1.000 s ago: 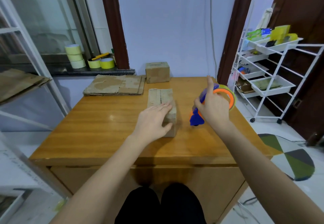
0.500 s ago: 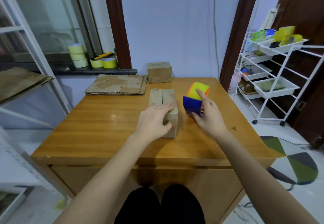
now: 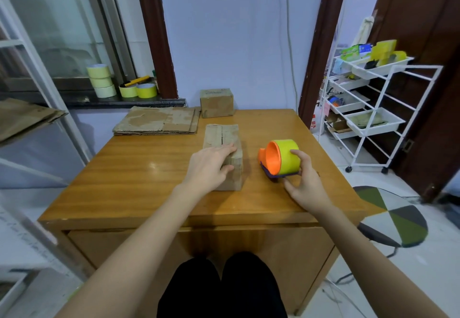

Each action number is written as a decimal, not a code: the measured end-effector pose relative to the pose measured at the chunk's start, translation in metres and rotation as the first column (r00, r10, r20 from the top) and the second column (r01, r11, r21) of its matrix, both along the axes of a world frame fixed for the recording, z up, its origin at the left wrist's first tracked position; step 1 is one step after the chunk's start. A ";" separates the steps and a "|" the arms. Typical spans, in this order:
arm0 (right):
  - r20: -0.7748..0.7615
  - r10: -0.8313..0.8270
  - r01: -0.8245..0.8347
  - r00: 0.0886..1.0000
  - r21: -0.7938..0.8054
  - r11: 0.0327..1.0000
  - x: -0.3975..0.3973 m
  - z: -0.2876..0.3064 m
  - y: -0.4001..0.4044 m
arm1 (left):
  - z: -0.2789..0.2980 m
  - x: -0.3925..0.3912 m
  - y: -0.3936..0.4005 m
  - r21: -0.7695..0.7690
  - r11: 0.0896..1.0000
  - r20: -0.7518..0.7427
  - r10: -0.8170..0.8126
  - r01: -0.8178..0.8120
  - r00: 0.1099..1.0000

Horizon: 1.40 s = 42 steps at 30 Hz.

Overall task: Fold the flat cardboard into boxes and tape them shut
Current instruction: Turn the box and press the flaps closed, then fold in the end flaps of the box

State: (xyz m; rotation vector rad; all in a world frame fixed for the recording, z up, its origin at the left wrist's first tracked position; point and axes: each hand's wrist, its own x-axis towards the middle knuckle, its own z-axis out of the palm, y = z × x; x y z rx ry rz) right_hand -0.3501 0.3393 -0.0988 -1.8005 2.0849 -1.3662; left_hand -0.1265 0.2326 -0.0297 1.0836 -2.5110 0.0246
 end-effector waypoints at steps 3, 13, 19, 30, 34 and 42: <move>0.004 0.003 -0.003 1.000 0.029 1.000 0.001 -0.005 0.009 | 0.004 0.001 0.008 0.003 1.000 0.028 -0.005 0.005 1.000; -0.015 -0.008 0.008 1.000 0.060 0.998 0.010 -0.005 0.026 | 0.001 0.003 0.027 -0.064 0.998 0.001 -0.007 0.007 1.000; -0.034 -0.124 0.107 0.992 -0.318 0.942 0.035 0.023 0.023 | -0.004 0.008 0.024 -0.010 0.996 -0.061 -0.087 0.086 0.994; 0.307 0.296 -0.292 0.904 -0.060 0.955 0.134 0.034 -0.011 | -0.022 0.040 0.020 0.214 0.949 -0.670 -0.030 0.230 0.742; 0.414 0.254 -0.249 0.874 -0.069 0.966 0.137 0.028 -0.014 | -0.013 0.037 0.015 0.191 0.942 -0.530 -0.136 0.275 0.837; 0.549 0.193 -0.180 0.813 -0.079 0.980 0.135 0.012 0.000 | -0.004 0.033 0.018 0.403 0.818 -0.691 -0.021 0.410 0.723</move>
